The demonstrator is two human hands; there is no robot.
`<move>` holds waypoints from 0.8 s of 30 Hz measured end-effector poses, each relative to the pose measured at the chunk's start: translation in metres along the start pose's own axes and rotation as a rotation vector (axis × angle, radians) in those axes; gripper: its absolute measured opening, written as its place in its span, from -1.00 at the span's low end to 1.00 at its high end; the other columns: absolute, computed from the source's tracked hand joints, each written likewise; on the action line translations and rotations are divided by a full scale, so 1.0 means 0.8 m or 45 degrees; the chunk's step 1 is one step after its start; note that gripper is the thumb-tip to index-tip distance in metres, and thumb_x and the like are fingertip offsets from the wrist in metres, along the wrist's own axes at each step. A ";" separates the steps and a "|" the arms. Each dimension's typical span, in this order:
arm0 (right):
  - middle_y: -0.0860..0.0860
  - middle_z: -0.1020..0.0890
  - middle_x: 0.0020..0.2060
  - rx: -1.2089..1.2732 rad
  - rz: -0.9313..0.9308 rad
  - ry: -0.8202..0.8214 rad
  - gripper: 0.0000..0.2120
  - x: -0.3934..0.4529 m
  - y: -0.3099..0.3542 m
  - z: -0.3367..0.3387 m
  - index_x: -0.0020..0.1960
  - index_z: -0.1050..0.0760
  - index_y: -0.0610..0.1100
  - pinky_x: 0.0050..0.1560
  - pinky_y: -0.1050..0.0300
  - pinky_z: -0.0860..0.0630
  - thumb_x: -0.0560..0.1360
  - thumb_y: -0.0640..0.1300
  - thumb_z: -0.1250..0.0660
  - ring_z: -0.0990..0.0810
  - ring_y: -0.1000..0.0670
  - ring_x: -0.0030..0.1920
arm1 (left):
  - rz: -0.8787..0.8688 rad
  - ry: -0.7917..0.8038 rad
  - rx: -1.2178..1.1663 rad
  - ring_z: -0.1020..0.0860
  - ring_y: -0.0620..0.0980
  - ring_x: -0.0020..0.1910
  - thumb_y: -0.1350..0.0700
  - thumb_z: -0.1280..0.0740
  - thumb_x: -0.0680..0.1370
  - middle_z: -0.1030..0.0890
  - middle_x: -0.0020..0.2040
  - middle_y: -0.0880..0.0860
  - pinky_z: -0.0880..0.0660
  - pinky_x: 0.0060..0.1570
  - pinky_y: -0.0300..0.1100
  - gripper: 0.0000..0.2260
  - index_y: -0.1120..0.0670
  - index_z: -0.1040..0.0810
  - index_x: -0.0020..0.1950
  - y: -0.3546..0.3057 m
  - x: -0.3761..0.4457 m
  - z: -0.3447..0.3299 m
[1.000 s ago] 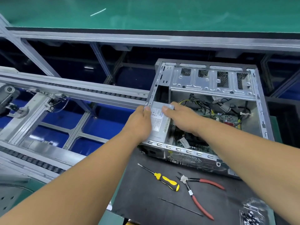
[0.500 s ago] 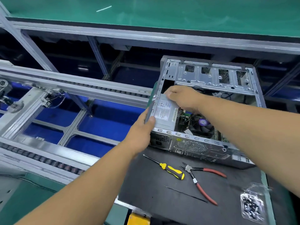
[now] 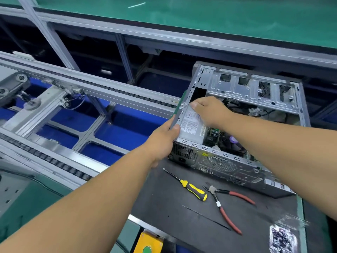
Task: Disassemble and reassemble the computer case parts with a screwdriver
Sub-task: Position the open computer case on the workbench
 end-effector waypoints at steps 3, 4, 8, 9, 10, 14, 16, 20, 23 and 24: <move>0.06 -0.38 -0.44 -0.030 -0.014 0.007 -0.63 -0.003 0.006 -0.001 -0.25 -0.35 -0.06 -0.45 0.20 -0.29 0.72 0.02 -0.17 -0.31 0.06 -0.47 | 0.037 0.005 -0.052 -0.45 0.01 0.45 -0.12 -0.17 0.67 -0.53 0.42 -0.15 -0.30 0.50 0.12 -0.62 -0.35 -0.37 0.49 0.002 0.000 -0.004; 0.04 -0.41 -0.41 -0.043 -0.016 0.001 -0.62 -0.004 0.007 -0.001 -0.25 -0.36 -0.08 -0.40 0.17 -0.31 0.72 0.00 -0.16 -0.35 0.04 -0.44 | 0.038 -0.002 -0.061 -0.45 0.02 0.45 -0.13 -0.18 0.65 -0.54 0.42 -0.14 -0.30 0.50 0.13 -0.60 -0.33 -0.37 0.50 0.001 0.000 -0.005; 0.01 -0.47 -0.32 -0.124 -0.016 -0.043 -0.63 -0.007 0.016 -0.004 -0.26 -0.37 -0.05 -0.28 0.11 -0.34 0.73 -0.08 -0.11 -0.43 0.00 -0.33 | 0.062 -0.041 -0.138 -0.49 0.03 0.42 -0.12 -0.24 0.56 -0.57 0.39 -0.11 -0.31 0.50 0.13 -0.51 -0.24 -0.41 0.51 0.001 -0.003 -0.007; -0.01 -0.48 -0.29 -0.159 -0.014 -0.036 -0.65 -0.006 0.018 -0.004 -0.23 -0.39 -0.08 -0.23 0.12 -0.35 0.72 -0.11 -0.10 -0.43 -0.03 -0.29 | 0.074 -0.049 -0.163 -0.48 0.04 0.43 -0.12 -0.26 0.55 -0.56 0.40 -0.09 -0.30 0.50 0.14 -0.48 -0.22 -0.40 0.53 0.002 -0.003 -0.008; -0.03 -0.48 -0.29 -0.175 -0.023 -0.030 -0.66 -0.006 0.017 -0.002 -0.22 -0.40 -0.10 -0.23 0.12 -0.35 0.72 -0.13 -0.10 -0.43 -0.06 -0.27 | 0.081 -0.059 -0.180 -0.49 0.04 0.42 -0.12 -0.26 0.54 -0.57 0.40 -0.09 -0.30 0.50 0.14 -0.47 -0.20 -0.39 0.54 0.003 -0.005 -0.009; 0.00 -0.44 -0.32 -0.143 0.011 -0.002 -0.62 -0.004 0.019 0.000 -0.29 -0.34 -0.04 -0.21 0.12 -0.35 0.71 -0.13 -0.12 -0.41 -0.05 -0.27 | 0.069 -0.120 -0.210 -0.58 0.05 0.33 -0.05 -0.22 0.63 -0.64 0.31 -0.03 -0.39 0.44 0.14 -0.58 -0.12 -0.45 0.51 0.002 -0.003 -0.007; 0.00 -0.50 -0.23 -0.186 0.018 0.028 -0.68 -0.004 0.019 0.000 -0.20 -0.43 0.01 -0.10 0.17 -0.34 0.71 -0.09 -0.12 -0.45 -0.05 -0.16 | 0.068 -0.164 -0.214 -0.63 0.06 0.26 -0.01 -0.20 0.67 -0.68 0.24 0.01 -0.46 0.39 0.14 -0.64 -0.08 -0.50 0.46 0.004 -0.004 -0.005; 0.02 -0.47 -0.26 -0.189 0.030 -0.016 -0.68 -0.010 0.024 0.003 -0.21 -0.40 -0.01 -0.14 0.13 -0.35 0.71 -0.05 -0.13 -0.44 -0.05 -0.17 | 0.024 -0.465 -0.150 -0.59 0.06 0.29 -0.16 -0.24 0.63 -0.64 0.29 0.00 -0.45 0.39 0.14 -0.58 -0.02 -0.52 0.43 0.002 -0.029 0.002; 0.02 -0.56 -0.19 -0.019 -0.050 -0.190 -0.73 -0.015 0.004 0.008 -0.05 -0.50 -0.10 -0.14 0.06 -0.45 0.66 0.09 -0.25 -0.50 0.00 -0.21 | 0.231 -0.760 -0.423 -0.54 0.13 0.31 -0.36 -0.30 0.48 -0.59 0.33 0.02 -0.46 0.36 0.17 -0.34 0.02 -0.46 0.46 0.044 -0.068 -0.005; 0.03 -0.59 -0.14 0.138 -0.113 -0.222 -0.72 -0.019 -0.008 0.006 0.02 -0.53 -0.08 -0.13 0.07 -0.47 0.61 0.14 -0.32 -0.53 0.01 -0.18 | 0.310 -0.757 -0.556 -0.58 0.13 0.22 -0.38 -0.34 0.45 -0.62 0.24 0.03 -0.50 0.27 0.13 -0.33 0.04 -0.49 0.39 0.058 -0.075 -0.018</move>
Point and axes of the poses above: each hand's wrist, its own x-axis towards the middle knuckle, its own z-axis out of the back of the hand, y = z × x, the point moved 10 cm from there along x, towards the middle knuckle
